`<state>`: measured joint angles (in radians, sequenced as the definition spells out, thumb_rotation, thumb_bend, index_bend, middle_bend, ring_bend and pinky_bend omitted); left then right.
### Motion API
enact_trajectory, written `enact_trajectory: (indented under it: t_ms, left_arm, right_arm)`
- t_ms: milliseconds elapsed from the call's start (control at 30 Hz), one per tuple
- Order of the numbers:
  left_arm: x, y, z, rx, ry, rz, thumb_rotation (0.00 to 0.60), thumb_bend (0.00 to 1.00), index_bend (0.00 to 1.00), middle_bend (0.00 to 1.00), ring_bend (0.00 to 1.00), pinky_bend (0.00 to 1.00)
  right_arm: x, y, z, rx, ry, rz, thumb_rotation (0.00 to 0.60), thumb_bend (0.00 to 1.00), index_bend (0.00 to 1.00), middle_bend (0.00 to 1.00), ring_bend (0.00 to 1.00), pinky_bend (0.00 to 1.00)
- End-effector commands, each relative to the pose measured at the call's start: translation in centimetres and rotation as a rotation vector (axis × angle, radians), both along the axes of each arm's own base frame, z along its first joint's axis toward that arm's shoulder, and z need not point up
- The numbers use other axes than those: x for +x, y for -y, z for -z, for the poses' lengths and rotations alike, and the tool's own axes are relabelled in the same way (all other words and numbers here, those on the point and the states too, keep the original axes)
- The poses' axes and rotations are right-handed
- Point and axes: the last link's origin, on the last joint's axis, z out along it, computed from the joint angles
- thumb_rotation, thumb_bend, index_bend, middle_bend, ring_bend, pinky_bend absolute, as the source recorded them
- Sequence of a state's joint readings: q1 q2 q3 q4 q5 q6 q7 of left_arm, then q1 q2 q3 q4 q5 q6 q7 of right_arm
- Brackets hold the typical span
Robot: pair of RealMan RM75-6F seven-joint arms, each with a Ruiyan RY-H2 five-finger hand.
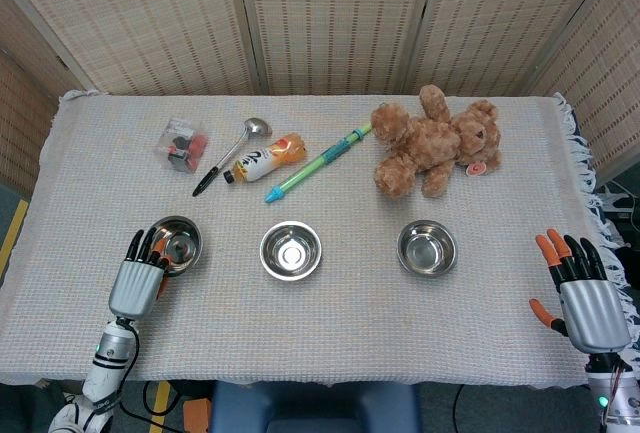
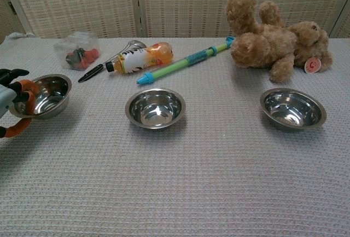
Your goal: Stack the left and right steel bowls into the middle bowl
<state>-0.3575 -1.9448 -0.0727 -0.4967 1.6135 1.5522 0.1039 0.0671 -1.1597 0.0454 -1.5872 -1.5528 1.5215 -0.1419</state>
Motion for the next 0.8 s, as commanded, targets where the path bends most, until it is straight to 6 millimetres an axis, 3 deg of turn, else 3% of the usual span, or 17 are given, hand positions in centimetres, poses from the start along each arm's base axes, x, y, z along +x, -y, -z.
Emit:
enact_trajectory:
  t_ms: [33, 200, 333, 533, 700, 800]
  left_arm:
    - [2.6, -0.2, 0.6, 0.010, 0.062, 0.102, 0.600, 0.42, 0.79, 0.26, 0.08, 0.15]
    - [6.7, -0.4, 1.8, -0.022, 0.109, 0.225, 0.600, 0.42, 0.79, 0.26, 0.08, 0.15]
    - [10.4, -0.5, 3.6, -0.094, 0.111, 0.297, 0.600, 0.42, 0.78, 0.26, 0.08, 0.16]
    - [14.3, -0.5, 6.8, -0.200, 0.039, 0.362, 0.600, 0.42, 0.76, 0.25, 0.08, 0.16]
    - [15.2, -1.8, 8.7, -0.241, -0.036, 0.326, 0.600, 0.42, 0.72, 0.25, 0.08, 0.16]
    - [15.0, -2.3, 8.8, -0.241, -0.058, 0.297, 0.600, 0.42, 0.62, 0.23, 0.07, 0.16]
  right_arm:
    - [0.0, 0.0, 0.0, 0.004, 0.001, 0.001, 0.600, 0.12, 0.00, 0.00, 0.00, 0.00]
    - [0.1, -0.1, -0.2, 0.001, 0.005, 0.000, 0.600, 0.12, 0.00, 0.00, 0.00, 0.00]
    - [0.1, -0.3, -0.6, -0.018, 0.015, -0.003, 0.600, 0.12, 0.00, 0.00, 0.00, 0.00]
    - [0.0, -0.4, -1.5, -0.049, 0.031, 0.000, 0.600, 0.12, 0.00, 0.00, 0.00, 0.00]
    - [-0.1, -0.5, -1.8, -0.055, 0.037, 0.000, 0.600, 0.12, 0.00, 0.00, 0.00, 0.00]
    - [-0.1, -0.6, -1.9, -0.058, 0.039, 0.000, 0.600, 0.12, 0.00, 0.00, 0.00, 0.00]
